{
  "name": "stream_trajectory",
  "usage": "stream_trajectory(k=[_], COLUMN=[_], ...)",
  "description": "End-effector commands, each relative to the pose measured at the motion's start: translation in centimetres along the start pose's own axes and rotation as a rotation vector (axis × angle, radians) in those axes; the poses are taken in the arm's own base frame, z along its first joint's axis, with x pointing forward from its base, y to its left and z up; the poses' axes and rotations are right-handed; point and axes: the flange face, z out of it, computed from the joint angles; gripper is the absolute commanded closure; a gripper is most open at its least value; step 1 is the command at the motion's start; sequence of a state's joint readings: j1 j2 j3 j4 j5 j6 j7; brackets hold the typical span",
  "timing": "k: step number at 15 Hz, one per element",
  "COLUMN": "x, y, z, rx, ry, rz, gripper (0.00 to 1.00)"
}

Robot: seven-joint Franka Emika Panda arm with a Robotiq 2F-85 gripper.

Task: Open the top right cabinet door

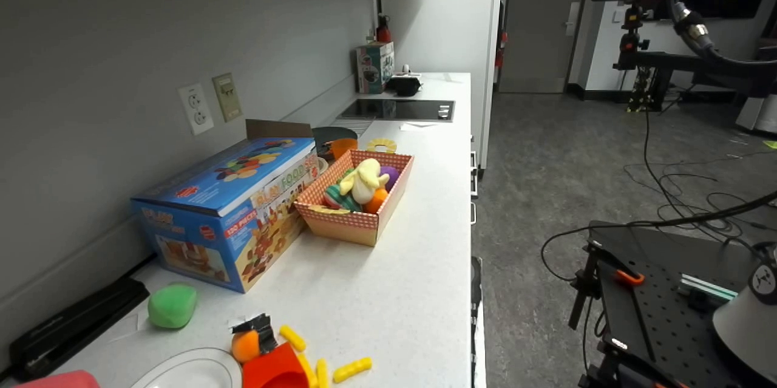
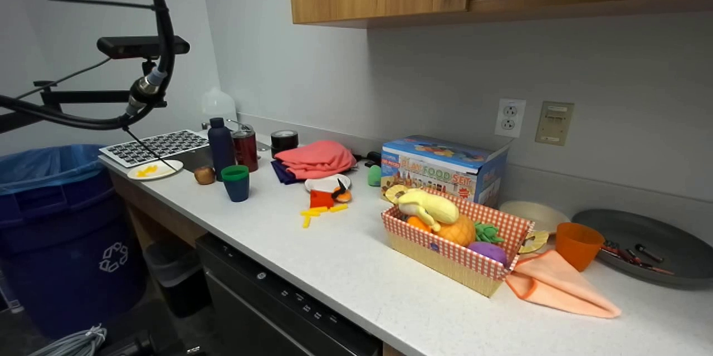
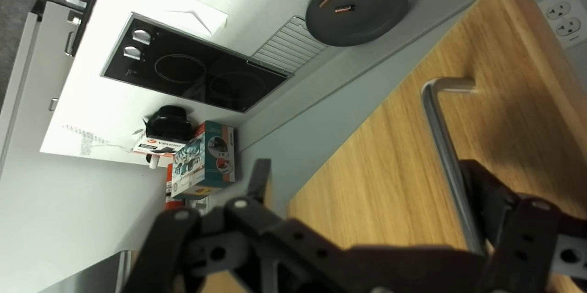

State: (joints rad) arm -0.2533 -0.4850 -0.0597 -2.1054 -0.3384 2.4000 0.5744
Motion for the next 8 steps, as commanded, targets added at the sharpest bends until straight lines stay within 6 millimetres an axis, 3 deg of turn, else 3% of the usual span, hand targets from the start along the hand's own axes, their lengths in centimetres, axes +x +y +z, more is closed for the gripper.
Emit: stream_trajectory(k=[1,8], x=[-0.9,-2.7], y=[6.6,9.3], z=[0.5,-1.3], rx=[-0.14,-0.11], ry=[0.025,0.125], rz=[0.036,0.029], gripper=[0.0,0.0])
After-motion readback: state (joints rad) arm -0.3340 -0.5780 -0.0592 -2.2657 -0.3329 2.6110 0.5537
